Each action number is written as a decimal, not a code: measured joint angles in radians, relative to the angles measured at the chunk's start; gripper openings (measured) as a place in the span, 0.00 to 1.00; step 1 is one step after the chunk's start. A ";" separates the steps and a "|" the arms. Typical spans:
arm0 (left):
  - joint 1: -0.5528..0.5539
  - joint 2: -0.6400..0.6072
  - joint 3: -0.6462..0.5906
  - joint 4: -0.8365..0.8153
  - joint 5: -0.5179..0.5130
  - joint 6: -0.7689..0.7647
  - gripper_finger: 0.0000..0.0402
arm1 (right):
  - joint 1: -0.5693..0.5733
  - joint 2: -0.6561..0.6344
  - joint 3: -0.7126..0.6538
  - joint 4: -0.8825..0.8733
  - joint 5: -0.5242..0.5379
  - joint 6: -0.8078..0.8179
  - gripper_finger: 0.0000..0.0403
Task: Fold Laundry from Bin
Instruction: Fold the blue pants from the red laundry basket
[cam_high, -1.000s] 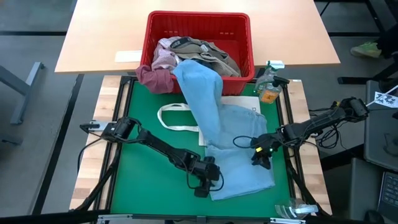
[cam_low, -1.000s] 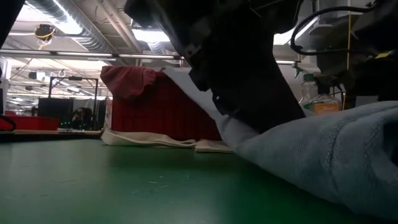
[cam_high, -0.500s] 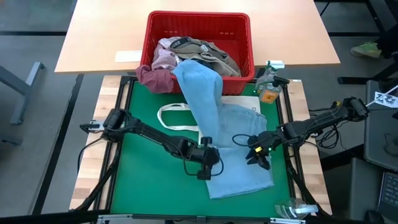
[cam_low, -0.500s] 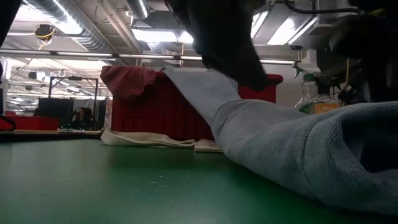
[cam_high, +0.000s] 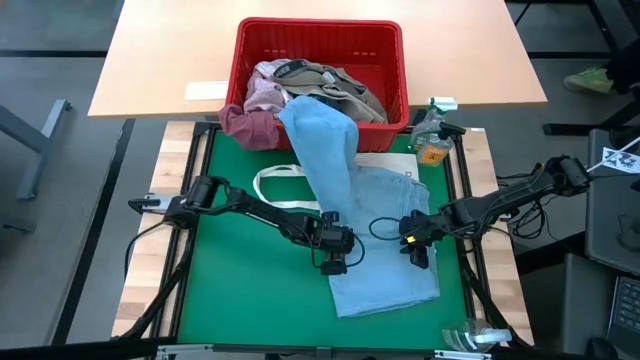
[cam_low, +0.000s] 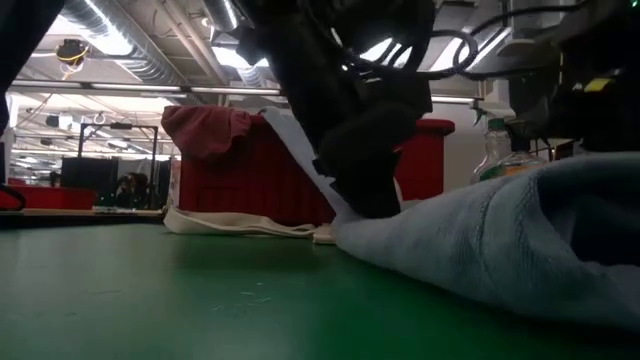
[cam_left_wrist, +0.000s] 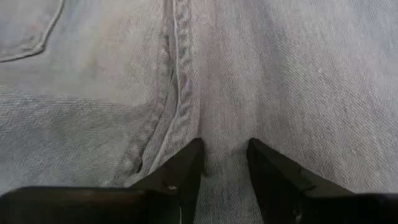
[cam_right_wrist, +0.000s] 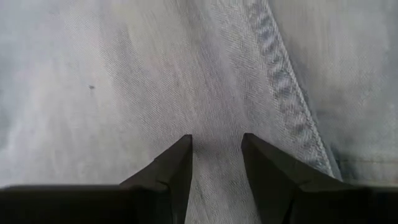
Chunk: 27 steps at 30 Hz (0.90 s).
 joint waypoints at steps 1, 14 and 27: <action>0.000 0.000 0.000 -0.001 0.000 0.000 0.32 | 0.000 0.005 0.000 0.001 -0.001 0.000 0.35; 0.041 -0.277 -0.003 -0.115 -0.011 -0.007 0.32 | -0.001 0.009 -0.001 0.038 -0.037 0.002 0.35; 0.260 -0.594 -0.002 -0.297 -0.388 -0.011 0.32 | -0.001 0.008 -0.001 0.047 -0.044 -0.001 0.35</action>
